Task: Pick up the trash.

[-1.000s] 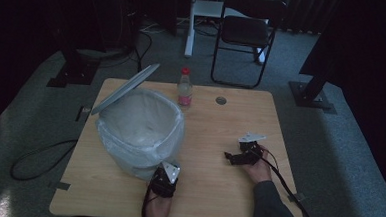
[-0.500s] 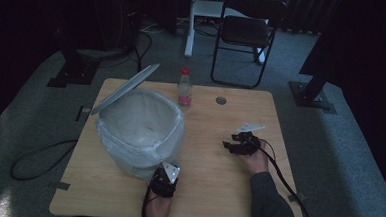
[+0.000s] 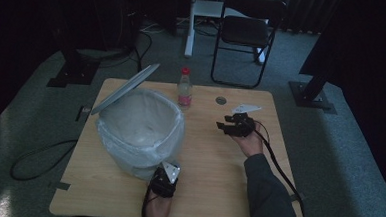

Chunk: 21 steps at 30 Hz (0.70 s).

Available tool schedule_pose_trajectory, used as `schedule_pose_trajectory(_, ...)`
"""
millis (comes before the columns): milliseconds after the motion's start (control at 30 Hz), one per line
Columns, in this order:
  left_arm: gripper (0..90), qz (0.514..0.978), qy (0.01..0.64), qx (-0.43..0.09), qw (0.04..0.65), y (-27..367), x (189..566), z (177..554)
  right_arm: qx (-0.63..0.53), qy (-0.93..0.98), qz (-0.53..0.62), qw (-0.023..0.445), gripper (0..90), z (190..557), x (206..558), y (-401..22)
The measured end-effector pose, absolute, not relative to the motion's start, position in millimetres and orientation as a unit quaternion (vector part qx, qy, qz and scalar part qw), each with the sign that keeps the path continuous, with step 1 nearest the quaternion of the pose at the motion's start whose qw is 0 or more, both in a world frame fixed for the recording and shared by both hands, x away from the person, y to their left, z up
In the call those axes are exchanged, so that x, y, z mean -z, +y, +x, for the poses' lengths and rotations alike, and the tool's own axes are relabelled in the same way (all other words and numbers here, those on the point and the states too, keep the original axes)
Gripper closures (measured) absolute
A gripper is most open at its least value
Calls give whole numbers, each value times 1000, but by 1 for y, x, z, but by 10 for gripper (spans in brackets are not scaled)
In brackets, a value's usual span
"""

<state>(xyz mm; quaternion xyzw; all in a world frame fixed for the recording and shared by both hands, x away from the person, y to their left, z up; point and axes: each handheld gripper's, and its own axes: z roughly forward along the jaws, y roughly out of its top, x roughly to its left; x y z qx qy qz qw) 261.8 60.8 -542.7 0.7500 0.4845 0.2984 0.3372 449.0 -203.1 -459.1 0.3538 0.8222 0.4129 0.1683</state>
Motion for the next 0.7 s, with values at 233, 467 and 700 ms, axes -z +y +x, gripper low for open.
schedule_pose_trajectory(233,900,749,485,-298,339,60,543,262,-433,813,355,160,526,468,445,-194)
schedule_pose_trajectory(467,900,749,485,-298,338,60,543,262,-437,811,352,168,521,491,428,-178)
schedule_pose_trajectory(700,900,749,485,-298,338,60,543,262,-441,811,347,166,508,505,421,-163)
